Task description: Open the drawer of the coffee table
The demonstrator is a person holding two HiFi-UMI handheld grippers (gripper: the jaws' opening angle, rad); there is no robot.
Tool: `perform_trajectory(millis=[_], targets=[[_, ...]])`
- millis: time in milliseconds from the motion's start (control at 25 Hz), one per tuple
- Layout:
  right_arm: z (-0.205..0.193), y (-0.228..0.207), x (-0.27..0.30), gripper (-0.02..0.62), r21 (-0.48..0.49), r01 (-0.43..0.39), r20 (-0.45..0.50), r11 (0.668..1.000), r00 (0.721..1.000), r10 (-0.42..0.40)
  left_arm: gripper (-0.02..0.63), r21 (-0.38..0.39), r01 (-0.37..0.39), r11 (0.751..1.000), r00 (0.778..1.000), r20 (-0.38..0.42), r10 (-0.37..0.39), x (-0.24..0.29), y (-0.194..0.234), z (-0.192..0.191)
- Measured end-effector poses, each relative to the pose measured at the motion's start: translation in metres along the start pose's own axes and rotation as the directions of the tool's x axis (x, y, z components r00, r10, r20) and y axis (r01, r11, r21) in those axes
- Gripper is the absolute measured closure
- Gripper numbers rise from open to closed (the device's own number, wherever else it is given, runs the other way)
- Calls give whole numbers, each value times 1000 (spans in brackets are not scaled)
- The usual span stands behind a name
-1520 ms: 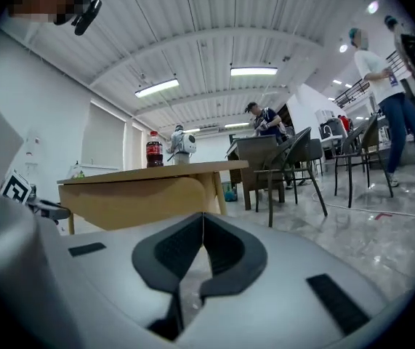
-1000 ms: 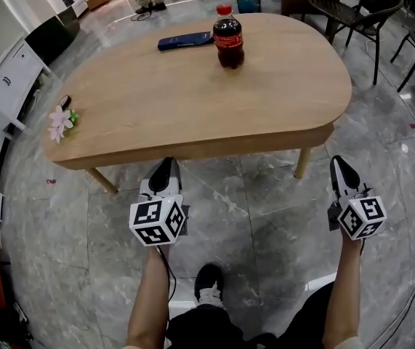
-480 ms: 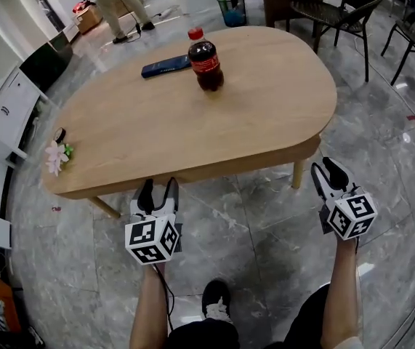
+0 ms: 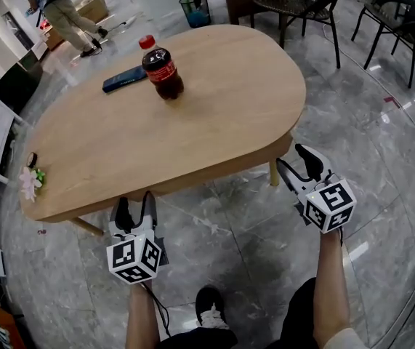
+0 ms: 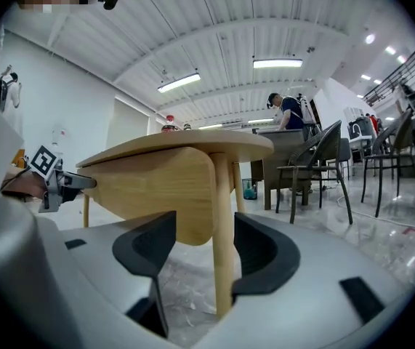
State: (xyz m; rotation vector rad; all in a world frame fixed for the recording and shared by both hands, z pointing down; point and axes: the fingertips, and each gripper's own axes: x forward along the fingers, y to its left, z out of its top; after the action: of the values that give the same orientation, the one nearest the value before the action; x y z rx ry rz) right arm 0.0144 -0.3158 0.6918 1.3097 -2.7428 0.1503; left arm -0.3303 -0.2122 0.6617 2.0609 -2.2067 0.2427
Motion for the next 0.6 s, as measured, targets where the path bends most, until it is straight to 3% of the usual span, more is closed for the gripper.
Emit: perform_trajectory(millis=[80,240,400,600], targets=[[5,1,3,347,-15,13,11,1000,1000,-13,342,16,5,1000,1000,-9,-5,1,-1,-1],[12,10,10,339,18,-47,46,999,998,46,342,23,-15,1000,1000,-2,16,0,0,-2],[6,9,13,337,-66,-1,3,998,1000,1,342,28,-9,1000,1000,13,8,0,-2,-1],[14,18,18,331,-35,-27,33,999,999,29,344,35,0,999,999,32,-2,-1,1,0]])
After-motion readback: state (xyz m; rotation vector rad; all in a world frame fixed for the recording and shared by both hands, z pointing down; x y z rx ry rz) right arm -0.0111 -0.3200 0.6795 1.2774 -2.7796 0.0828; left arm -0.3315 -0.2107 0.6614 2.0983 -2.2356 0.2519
